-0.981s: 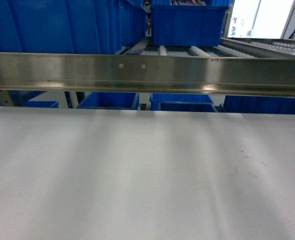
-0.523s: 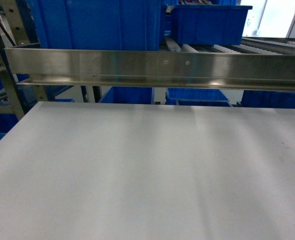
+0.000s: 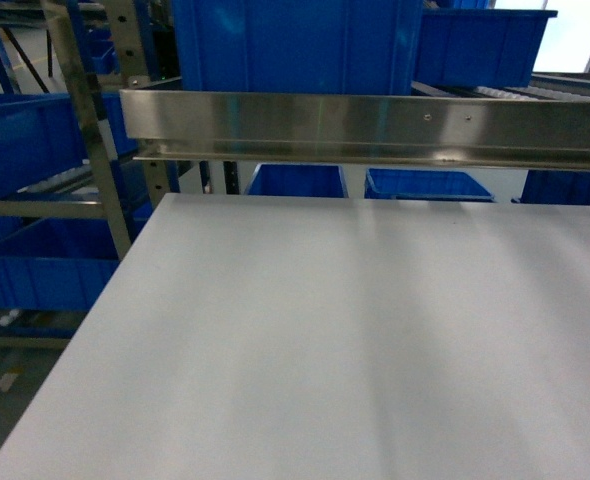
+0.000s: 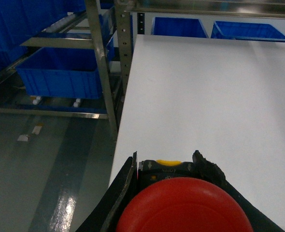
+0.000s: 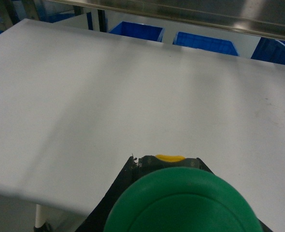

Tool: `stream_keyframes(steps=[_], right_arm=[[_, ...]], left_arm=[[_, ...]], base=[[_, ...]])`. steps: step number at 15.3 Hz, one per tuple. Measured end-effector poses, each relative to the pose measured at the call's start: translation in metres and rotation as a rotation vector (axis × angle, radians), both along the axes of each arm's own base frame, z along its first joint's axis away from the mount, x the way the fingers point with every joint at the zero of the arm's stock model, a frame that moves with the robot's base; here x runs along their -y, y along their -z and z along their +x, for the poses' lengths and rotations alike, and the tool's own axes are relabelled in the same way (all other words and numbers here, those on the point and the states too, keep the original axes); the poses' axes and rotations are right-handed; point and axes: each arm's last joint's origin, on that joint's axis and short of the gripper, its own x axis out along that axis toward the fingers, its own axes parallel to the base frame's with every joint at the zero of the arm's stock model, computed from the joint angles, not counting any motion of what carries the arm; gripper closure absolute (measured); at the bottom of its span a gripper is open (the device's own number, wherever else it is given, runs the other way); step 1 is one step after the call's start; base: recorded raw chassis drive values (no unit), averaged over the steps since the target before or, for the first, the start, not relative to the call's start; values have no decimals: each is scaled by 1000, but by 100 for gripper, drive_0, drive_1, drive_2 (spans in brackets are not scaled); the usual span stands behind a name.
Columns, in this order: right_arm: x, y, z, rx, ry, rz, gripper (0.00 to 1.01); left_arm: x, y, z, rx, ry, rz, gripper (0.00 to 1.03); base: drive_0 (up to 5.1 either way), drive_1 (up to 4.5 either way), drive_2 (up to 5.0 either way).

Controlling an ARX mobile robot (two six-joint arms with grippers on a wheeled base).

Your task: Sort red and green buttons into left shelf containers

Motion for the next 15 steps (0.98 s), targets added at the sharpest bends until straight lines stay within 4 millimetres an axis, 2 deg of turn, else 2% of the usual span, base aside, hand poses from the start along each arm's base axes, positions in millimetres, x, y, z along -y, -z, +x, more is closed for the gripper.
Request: stream_keyframes(steps=[11, 15], right_arm=[[0, -1, 0, 6, 0, -1, 75], [0, 0, 0, 3, 0, -1, 75]], left_arm=[[0, 0, 0, 1, 0, -1, 74], [0, 0, 0, 1, 0, -1, 74]], base=[[-484, 130, 349], [-498, 245, 245]])
